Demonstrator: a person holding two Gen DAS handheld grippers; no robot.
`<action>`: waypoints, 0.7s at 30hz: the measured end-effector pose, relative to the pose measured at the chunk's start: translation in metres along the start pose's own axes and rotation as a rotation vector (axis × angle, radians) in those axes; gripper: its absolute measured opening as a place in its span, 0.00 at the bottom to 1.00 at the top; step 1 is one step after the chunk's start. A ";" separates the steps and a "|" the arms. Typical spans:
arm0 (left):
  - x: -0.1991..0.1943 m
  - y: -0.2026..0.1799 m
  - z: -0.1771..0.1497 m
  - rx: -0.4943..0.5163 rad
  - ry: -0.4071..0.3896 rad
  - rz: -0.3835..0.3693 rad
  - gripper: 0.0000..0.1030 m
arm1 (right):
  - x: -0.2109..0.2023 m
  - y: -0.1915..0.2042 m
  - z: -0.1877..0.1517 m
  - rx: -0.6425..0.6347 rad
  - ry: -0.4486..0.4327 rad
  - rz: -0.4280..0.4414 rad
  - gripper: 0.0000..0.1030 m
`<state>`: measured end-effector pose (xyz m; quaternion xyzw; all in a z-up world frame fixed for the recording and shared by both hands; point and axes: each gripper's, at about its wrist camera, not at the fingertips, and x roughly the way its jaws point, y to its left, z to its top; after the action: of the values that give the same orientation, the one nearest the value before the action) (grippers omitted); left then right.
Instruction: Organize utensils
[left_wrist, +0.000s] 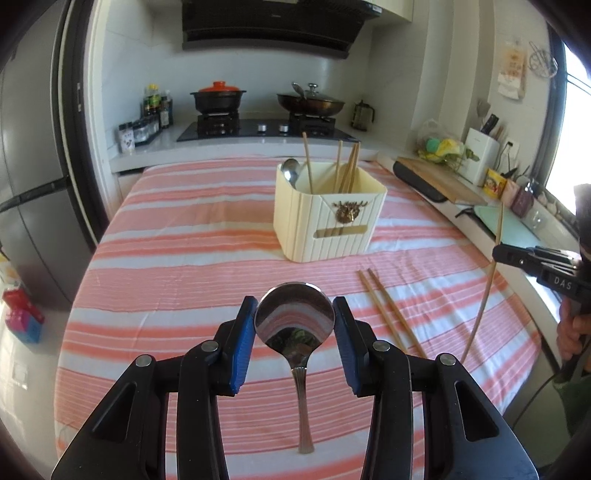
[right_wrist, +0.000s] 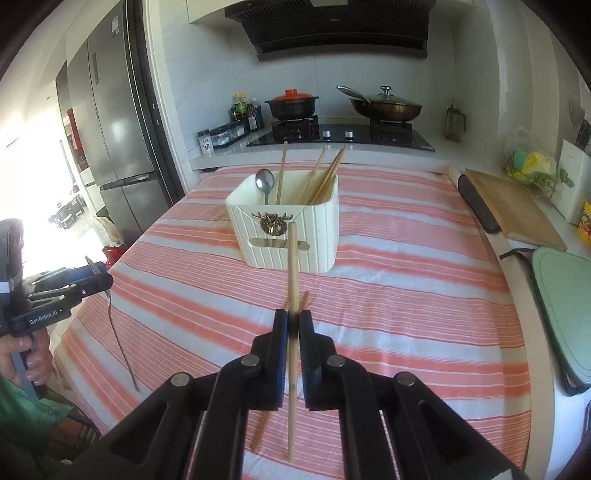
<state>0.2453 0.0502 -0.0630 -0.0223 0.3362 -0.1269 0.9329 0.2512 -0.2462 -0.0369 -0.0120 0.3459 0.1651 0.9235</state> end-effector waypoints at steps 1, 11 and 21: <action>-0.003 0.000 0.001 -0.007 -0.005 -0.002 0.40 | -0.002 0.001 0.000 0.001 -0.010 -0.001 0.06; -0.012 0.008 0.024 -0.029 -0.044 -0.037 0.40 | -0.015 -0.008 0.022 0.036 -0.097 0.007 0.06; -0.036 0.013 0.141 -0.025 -0.241 -0.066 0.40 | -0.014 -0.017 0.127 0.001 -0.276 -0.007 0.06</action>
<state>0.3109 0.0660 0.0666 -0.0601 0.2221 -0.1499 0.9616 0.3274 -0.2491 0.0666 0.0102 0.2156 0.1616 0.9630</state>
